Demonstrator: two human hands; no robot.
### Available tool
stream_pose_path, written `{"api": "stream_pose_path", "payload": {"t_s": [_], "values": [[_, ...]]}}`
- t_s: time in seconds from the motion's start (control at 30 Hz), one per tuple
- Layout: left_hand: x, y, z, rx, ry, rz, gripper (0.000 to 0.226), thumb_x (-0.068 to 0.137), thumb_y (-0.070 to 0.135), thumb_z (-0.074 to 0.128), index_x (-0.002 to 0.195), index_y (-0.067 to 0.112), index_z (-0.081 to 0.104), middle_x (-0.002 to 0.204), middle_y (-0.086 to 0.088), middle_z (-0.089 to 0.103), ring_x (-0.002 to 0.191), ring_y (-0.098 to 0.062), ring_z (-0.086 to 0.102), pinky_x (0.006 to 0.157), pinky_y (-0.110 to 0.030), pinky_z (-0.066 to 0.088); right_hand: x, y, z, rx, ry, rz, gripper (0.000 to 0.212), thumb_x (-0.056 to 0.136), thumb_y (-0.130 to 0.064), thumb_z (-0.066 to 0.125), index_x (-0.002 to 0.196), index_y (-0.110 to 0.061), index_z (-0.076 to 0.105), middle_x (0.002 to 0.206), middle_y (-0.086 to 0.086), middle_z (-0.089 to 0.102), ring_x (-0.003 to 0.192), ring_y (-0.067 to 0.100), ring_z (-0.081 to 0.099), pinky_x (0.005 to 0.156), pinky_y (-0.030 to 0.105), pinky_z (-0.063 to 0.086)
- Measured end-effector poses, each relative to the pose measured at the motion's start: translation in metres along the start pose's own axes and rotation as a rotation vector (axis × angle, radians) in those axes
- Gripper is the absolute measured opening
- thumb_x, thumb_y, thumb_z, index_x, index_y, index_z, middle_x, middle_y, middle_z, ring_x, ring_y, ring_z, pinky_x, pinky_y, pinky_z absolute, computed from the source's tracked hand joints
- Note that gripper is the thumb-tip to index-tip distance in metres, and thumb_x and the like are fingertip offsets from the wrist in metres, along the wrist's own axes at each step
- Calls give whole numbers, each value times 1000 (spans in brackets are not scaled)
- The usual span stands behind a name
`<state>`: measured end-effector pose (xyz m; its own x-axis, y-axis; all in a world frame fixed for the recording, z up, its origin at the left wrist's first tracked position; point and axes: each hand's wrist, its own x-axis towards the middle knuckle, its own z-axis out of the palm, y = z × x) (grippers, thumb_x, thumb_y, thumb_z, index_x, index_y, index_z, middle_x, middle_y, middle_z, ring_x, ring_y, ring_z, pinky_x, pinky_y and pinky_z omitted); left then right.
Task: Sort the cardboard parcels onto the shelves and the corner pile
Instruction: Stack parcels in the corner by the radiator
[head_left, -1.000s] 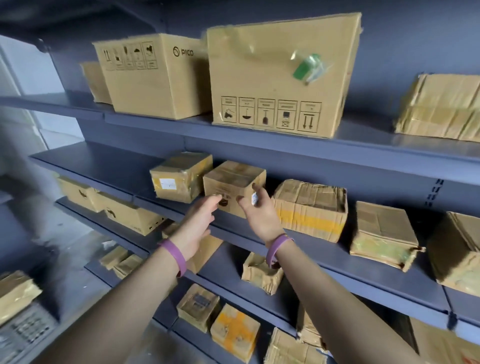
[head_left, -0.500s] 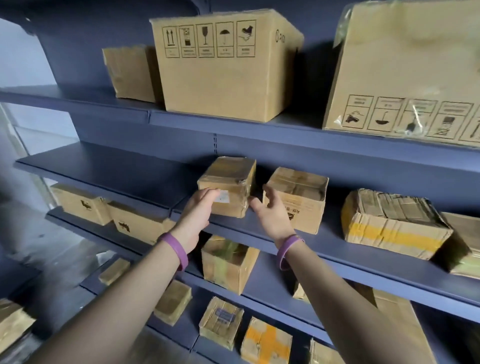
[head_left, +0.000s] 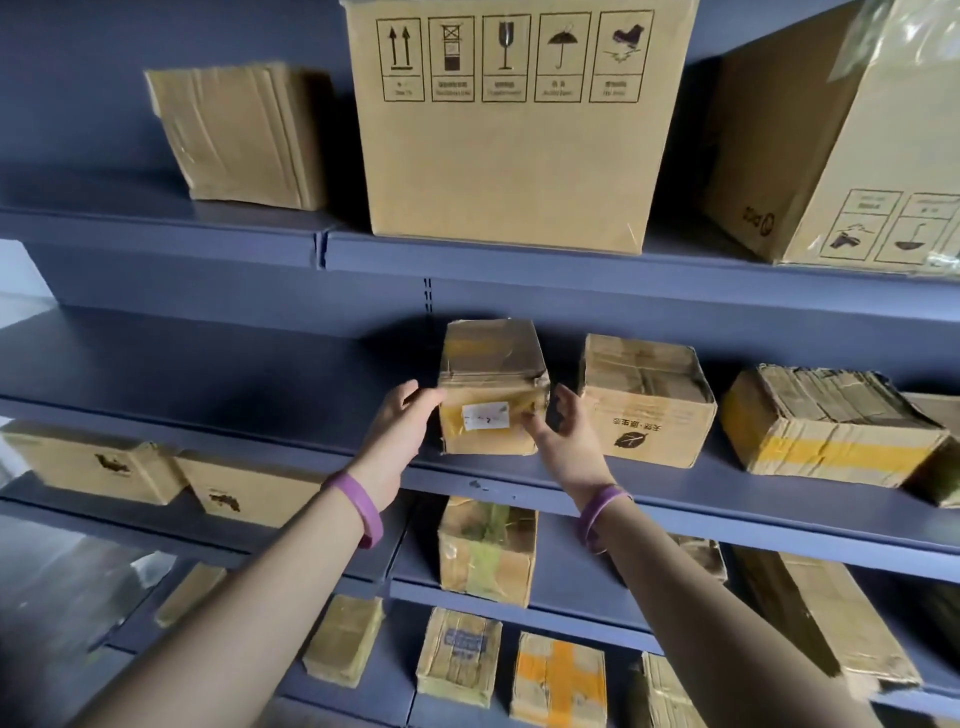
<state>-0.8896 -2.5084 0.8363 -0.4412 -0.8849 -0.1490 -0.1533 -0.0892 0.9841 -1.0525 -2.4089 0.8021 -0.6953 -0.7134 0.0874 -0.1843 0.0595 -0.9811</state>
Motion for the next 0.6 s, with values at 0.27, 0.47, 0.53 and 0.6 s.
{"api": "stream_pose_path", "payload": {"t_s": [0.27,0.47,0.53,0.6], "values": [[42,-27,2,55,-114,-4,92,78,49,78,153,34,28,153,1,40,135,-17,43,114,-35,33,27,41,14,9,-40,-34,101,69,-47,84,144,-2,32,125,10,62,114,21,62,104,40,49],[74,-47,-1,218,-237,-2,133,55,61,85,157,35,6,163,-1,22,148,-18,26,119,-38,26,33,56,25,-39,0,-99,67,82,-13,77,137,-8,40,115,-6,63,95,-8,62,84,9,47],[82,-53,-3,294,-296,-22,145,39,74,81,157,38,5,161,5,27,146,-17,29,120,-45,25,37,60,30,-45,34,-102,68,83,-17,77,139,-8,39,117,-6,62,101,-4,61,87,7,47],[90,-57,-4,316,-327,-24,140,43,76,82,157,35,10,156,7,37,142,-17,37,118,-43,29,41,62,36,-55,84,-94,64,85,-18,75,139,-9,40,117,-7,62,105,1,61,90,11,48]]}}
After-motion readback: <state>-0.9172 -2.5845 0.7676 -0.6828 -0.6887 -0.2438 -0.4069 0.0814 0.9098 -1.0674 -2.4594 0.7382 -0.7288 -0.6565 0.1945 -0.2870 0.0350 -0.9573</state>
